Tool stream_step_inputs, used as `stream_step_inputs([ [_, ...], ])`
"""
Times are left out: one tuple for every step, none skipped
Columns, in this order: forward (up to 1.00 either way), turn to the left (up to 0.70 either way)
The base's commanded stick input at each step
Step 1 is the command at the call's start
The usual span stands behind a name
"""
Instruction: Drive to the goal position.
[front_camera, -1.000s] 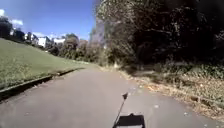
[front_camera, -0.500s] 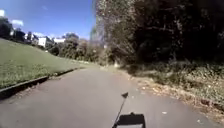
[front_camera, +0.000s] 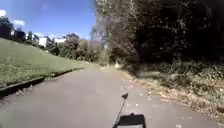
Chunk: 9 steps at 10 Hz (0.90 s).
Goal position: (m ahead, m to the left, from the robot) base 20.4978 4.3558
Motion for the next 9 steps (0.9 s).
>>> stream_step_inputs([
  [0.70, 0.00],
  [0.70, 0.00],
  [0.70, 0.00],
  [0.70, 0.00],
  [0.70, 0.00],
  [0.70, 0.00],
  [0.70, 0.00],
  [0.70, 0.00],
  [0.70, 0.00],
])
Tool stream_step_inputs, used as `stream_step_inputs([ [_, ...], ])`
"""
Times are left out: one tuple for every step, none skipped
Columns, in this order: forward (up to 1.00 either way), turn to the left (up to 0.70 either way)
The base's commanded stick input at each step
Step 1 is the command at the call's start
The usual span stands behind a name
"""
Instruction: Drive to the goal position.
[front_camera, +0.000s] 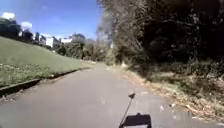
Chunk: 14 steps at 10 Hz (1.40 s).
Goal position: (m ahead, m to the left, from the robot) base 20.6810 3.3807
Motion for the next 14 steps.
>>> stream_step_inputs([
  [0.70, 0.00],
  [0.70, 0.00],
  [0.70, 0.00],
  [0.70, 0.00],
  [0.70, 0.00],
  [0.70, 0.00],
  [0.70, 0.00],
  [0.70, 0.00],
  [0.70, 0.00],
  [0.70, 0.00],
  [0.70, 0.00],
  [0.70, 0.00],
  [0.70, 0.00],
  [0.70, 0.00],
])
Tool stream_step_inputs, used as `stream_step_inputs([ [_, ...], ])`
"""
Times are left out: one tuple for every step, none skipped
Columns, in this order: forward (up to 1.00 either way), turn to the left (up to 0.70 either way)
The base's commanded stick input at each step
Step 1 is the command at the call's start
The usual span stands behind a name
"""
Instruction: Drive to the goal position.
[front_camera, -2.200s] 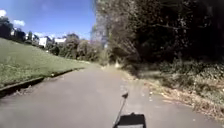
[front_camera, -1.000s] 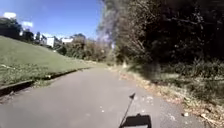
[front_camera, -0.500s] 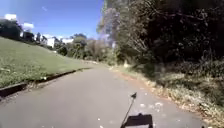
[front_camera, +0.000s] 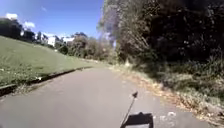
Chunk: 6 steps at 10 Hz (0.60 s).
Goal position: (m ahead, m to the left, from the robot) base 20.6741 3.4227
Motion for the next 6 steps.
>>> stream_step_inputs([
  [0.70, 0.00],
  [0.70, 0.00],
  [0.70, 0.00],
  [0.70, 0.00],
  [0.70, 0.00],
  [0.70, 0.00],
])
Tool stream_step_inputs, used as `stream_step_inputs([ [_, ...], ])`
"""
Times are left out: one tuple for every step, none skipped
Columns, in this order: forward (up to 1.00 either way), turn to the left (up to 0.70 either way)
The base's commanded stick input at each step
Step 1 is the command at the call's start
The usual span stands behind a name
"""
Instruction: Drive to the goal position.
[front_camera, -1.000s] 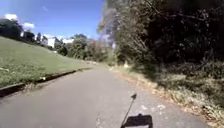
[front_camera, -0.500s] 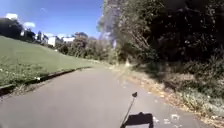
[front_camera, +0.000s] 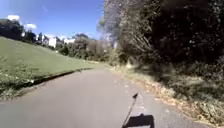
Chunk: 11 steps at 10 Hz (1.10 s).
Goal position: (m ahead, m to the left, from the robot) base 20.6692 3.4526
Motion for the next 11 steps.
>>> stream_step_inputs([
  [0.70, 0.00],
  [0.70, 0.00],
  [0.70, 0.00],
  [0.70, 0.00],
  [0.70, 0.00],
  [0.70, 0.00],
  [0.70, 0.00],
  [0.70, 0.00],
  [0.70, 0.00],
  [0.70, 0.00],
  [0.70, 0.00],
])
